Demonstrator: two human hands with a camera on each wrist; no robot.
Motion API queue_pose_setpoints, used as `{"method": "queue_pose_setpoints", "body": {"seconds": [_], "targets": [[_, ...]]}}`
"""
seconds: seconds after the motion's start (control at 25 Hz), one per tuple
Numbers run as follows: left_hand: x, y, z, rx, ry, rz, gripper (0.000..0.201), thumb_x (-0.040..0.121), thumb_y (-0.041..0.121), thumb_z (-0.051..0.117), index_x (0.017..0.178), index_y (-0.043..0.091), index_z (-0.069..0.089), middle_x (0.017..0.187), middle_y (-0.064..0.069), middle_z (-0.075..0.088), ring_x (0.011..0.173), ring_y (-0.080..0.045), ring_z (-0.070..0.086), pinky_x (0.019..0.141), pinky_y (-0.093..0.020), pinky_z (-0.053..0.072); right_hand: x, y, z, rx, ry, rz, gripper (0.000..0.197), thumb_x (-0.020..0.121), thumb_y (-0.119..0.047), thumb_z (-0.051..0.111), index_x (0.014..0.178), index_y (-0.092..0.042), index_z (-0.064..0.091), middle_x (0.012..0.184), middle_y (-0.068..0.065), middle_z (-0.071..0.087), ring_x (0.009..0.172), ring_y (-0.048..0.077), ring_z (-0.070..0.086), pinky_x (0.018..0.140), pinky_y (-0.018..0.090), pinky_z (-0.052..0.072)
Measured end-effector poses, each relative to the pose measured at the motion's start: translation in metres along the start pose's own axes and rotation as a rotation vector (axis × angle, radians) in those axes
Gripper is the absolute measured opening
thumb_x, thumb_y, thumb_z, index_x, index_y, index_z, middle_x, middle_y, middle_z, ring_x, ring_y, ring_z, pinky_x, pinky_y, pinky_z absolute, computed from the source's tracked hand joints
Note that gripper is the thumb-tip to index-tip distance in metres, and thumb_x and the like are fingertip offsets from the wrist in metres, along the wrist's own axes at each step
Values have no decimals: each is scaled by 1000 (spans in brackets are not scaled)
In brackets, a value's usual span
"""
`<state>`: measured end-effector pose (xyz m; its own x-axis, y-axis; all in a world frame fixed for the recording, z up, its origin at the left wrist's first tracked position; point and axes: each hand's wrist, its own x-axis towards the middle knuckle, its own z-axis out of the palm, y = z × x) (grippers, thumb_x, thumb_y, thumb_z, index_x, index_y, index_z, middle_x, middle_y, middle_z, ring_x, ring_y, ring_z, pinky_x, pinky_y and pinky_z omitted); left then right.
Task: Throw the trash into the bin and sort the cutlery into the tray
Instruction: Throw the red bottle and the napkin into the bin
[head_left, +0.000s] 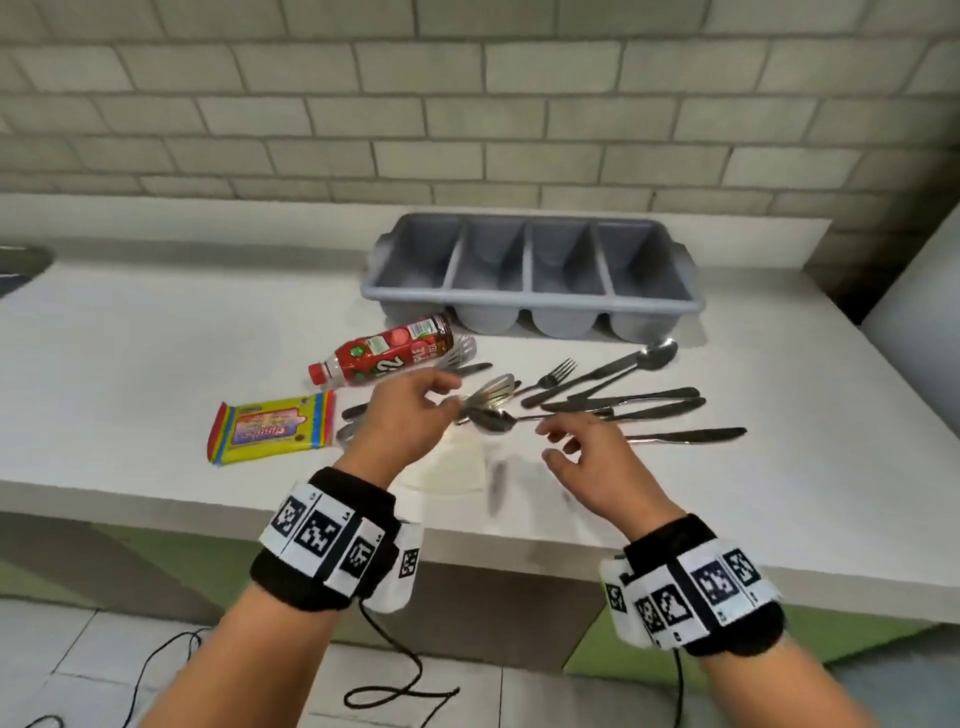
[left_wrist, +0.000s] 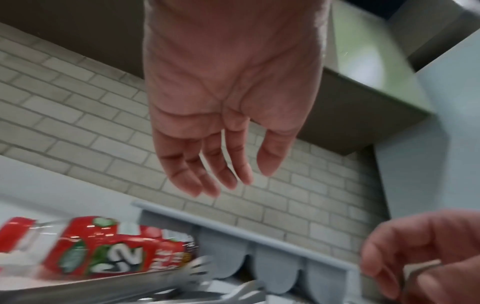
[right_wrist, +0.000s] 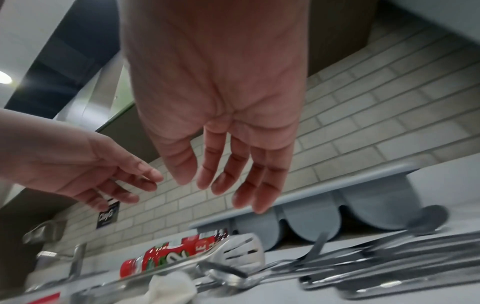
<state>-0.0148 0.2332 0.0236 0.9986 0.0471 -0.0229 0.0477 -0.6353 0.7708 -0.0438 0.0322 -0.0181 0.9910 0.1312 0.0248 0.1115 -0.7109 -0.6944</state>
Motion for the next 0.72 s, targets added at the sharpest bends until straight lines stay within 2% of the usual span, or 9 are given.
{"method": "queue_pose_setpoints", "body": {"seconds": [0.12, 0.2, 0.28, 0.36, 0.48, 0.56, 0.64, 0.72], "targets": [[49, -43, -28, 121, 130, -22, 37, 83, 16, 62, 120, 14, 62, 127, -10, 58, 111, -25, 58, 96, -27, 44, 43, -29, 34, -121, -119, -58, 34, 85, -17, 61, 119, -19, 59, 123, 2, 54, 110, 19, 55, 95, 28, 43], [77, -65, -36, 225, 185, -13, 47, 80, 17, 62, 126, 14, 57, 135, -15, 47, 123, -31, 49, 108, -38, 39, 62, -41, 54, -203, -195, -90, 42, 82, -19, 65, 123, -20, 55, 128, 4, 50, 119, 22, 50, 100, 32, 42], [101, -81, -42, 317, 172, -13, 56, 80, 21, 63, 133, 13, 49, 143, -16, 38, 132, -33, 40, 111, -44, 36, 75, -49, 73, -318, -273, -76, 58, 77, -24, 69, 130, -25, 48, 130, 5, 47, 123, 25, 43, 101, 37, 42], [124, -93, -47, 390, 81, -17, 67, 79, 24, 65, 140, 14, 40, 148, -16, 34, 136, -32, 35, 112, -45, 35, 82, -54, 86, -458, -319, -46, 72, 72, -26, 72, 136, -31, 38, 135, 3, 44, 127, 27, 38, 102, 40, 41], [150, -103, -50, 496, -91, -45, 84, 72, 28, 71, 144, 17, 29, 143, -16, 42, 131, -34, 41, 109, -48, 37, 88, -55, 96, -625, -344, -30, 81, 71, -23, 72, 141, -30, 30, 141, 4, 43, 131, 31, 32, 103, 43, 41], [159, -107, -50, 541, -172, -85, 89, 70, 29, 73, 145, 20, 27, 136, -14, 50, 125, -33, 48, 107, -49, 38, 90, -54, 98, -647, -354, 6, 85, 69, -24, 74, 141, -29, 29, 141, 4, 44, 130, 31, 33, 102, 44, 42], [164, -111, -49, 576, -205, -103, 82, 70, 28, 73, 142, 21, 32, 130, -12, 55, 120, -32, 52, 107, -50, 36, 92, -55, 100, -648, -355, 48, 86, 67, -26, 77, 140, -27, 31, 143, 2, 43, 128, 32, 35, 103, 44, 41], [167, -114, -49, 584, -177, -83, 66, 73, 24, 69, 133, 20, 41, 123, -12, 58, 115, -32, 56, 104, -49, 38, 92, -59, 101, -666, -341, 91, 84, 66, -27, 78, 138, -24, 34, 143, 1, 42, 127, 32, 36, 103, 44, 38]]}}
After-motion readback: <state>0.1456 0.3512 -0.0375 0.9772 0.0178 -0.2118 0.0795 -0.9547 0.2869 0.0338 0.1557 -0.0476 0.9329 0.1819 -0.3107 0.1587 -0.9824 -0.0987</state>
